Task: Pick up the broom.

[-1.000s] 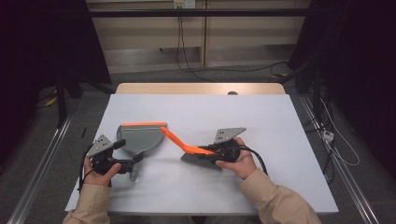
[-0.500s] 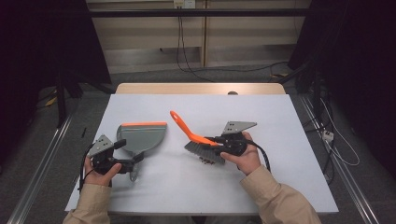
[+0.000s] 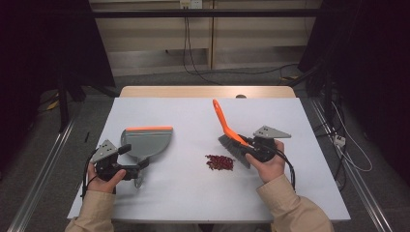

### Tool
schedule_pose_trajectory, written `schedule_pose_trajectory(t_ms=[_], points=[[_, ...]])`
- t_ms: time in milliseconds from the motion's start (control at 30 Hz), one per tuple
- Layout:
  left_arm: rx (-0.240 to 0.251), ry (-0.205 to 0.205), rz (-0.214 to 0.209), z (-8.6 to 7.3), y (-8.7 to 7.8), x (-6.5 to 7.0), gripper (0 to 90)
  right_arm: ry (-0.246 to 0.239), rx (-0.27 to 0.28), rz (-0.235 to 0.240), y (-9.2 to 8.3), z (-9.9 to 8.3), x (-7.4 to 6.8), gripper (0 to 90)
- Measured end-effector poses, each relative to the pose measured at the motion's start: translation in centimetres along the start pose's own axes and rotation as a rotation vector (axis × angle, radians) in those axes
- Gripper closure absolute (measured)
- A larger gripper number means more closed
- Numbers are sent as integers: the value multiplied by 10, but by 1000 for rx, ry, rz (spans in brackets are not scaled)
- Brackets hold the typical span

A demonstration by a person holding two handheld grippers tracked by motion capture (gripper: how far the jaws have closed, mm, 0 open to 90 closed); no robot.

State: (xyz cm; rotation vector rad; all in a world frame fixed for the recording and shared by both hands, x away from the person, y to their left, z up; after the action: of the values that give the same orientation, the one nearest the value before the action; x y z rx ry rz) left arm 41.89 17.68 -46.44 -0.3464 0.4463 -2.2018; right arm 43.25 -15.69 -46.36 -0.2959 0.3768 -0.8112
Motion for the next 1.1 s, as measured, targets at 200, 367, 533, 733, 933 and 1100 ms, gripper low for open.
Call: schedule_pose_trajectory(t_ms=[200, 367, 533, 733, 933, 1100], points=[[0, 0, -3, 0, 0, 1, 63, 11, -13, -83, -8, -11, 10, 713], [1, -1, -4, 1, 0, 1, 63, 24, -13, -137, -11, -14, 14, 713], [2, -4, -8, 1, 0, 1, 63, 47, -5, -183, -12, -17, 14, 713], [10, -18, -13, 2, 0, 1, 63, 37, 10, -251, -15, -19, 17, 713], [10, -14, -14, 2, -1, 1, 63, 18, -4, -278, -16, -25, 19, 713], [11, -15, -14, 2, -1, 1, 63, 10, -30, -283, -14, -29, 19, 713]])
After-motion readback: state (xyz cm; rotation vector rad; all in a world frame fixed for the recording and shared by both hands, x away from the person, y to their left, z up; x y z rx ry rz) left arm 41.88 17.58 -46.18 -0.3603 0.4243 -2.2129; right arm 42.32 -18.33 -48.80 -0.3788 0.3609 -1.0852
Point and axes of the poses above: each handheld gripper's, and its own axes: y roughly forward along the jaws, z roughly out of its top, x roughly to its right, the point moved 10 cm from there along y, roughly forward along the jaws, and after that the axes turned 6 degrees about z, right-handed, at the moved point
